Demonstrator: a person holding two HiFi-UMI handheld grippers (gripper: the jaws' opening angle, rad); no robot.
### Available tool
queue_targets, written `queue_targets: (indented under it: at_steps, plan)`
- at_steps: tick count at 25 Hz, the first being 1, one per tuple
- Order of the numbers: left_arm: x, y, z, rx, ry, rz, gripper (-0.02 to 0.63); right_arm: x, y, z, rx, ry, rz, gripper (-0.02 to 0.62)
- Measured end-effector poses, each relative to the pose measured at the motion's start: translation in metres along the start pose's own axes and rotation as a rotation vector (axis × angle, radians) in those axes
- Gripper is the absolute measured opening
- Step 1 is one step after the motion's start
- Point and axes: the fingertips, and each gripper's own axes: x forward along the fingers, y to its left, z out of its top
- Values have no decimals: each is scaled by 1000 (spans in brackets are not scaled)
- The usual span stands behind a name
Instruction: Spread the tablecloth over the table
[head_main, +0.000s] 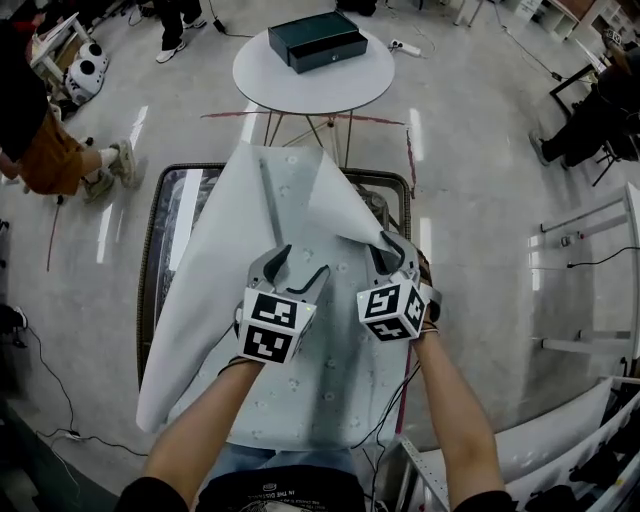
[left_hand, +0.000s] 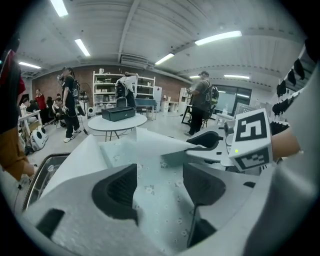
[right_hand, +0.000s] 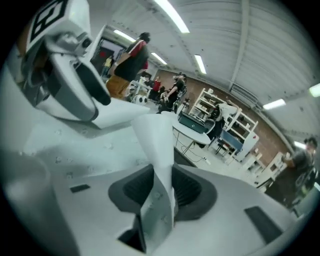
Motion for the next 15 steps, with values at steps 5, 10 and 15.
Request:
queue_targets:
  at_steps: [5, 10, 15]
  plan:
    - [8, -2, 8, 16, 5, -3, 293, 6, -28, 0, 232, -39, -3, 104]
    - [15, -5, 11, 31, 4, -8, 290, 19, -50, -16, 483, -59, -37, 62]
    - [22, -1, 14, 41, 10, 11, 290, 30, -71, -41, 678, -44, -43, 14]
